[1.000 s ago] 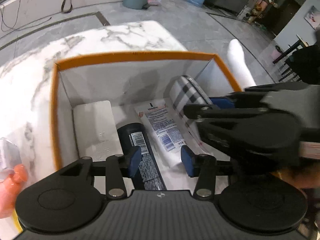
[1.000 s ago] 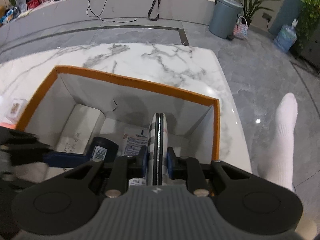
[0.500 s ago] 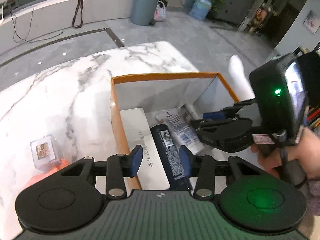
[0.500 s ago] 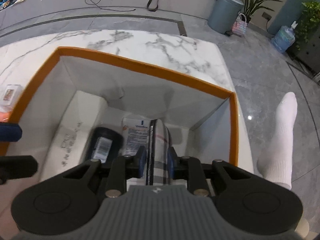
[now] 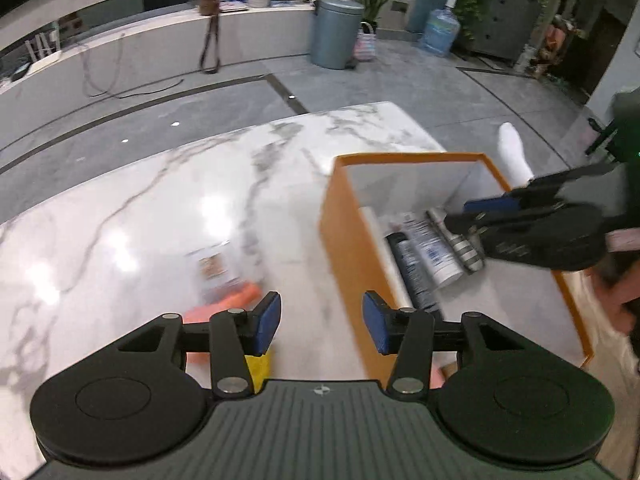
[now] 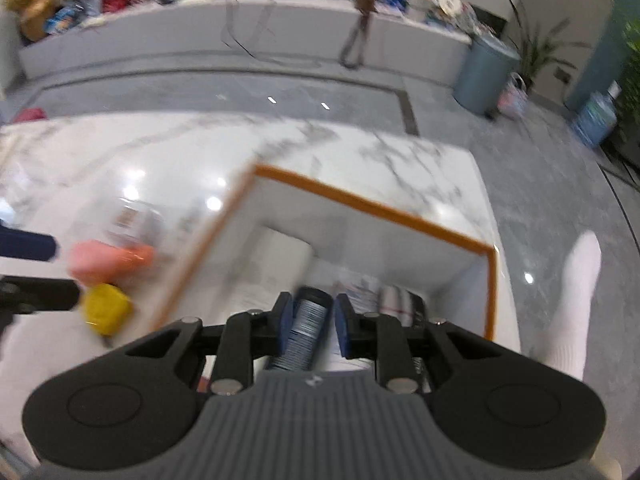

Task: Organize rigid objects
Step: 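Grasp the artwork card box with the left tool while the right tool grasps the yellow tape measure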

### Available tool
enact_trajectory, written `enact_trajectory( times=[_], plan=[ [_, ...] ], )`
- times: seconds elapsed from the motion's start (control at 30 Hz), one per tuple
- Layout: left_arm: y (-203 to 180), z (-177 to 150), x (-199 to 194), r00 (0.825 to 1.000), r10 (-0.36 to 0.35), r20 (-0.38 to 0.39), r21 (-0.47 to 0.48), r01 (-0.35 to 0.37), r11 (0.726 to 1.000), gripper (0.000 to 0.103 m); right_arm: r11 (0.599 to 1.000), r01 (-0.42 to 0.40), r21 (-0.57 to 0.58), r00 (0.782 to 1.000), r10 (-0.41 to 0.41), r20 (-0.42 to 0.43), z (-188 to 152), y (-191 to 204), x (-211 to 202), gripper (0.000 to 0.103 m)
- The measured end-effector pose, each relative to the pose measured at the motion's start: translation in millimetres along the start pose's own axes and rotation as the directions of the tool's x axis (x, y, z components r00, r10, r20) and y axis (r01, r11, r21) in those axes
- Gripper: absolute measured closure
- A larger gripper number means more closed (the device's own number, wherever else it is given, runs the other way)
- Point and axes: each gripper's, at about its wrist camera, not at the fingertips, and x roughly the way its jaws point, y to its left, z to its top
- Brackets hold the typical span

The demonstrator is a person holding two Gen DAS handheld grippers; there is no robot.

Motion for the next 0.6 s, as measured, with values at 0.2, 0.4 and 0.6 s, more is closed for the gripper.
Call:
enact_trajectory(
  times=[0.2,0.4,0.6],
  plan=[
    [21,-28,-19,0.999,0.036,-0.012,-0.007,-0.036,0.999,0.047,0.985,-0.142,-0.094,0.987,0.148,0.061,2,53,-35,0.081],
    [31,-70,-17,0.997,0.029,-0.065,0.073,-0.024,0.997,0.044,0.925,-0.257,-0.28,0.965,0.26,-0.027,-18,118,-27,0.078],
    [34,-102,3,0.995,0.0,-0.098,0.125,0.012,0.992,0.033,0.885,-0.242,-0.397,0.97,0.213,-0.117,-32,152,-2,0.068]
  ],
)
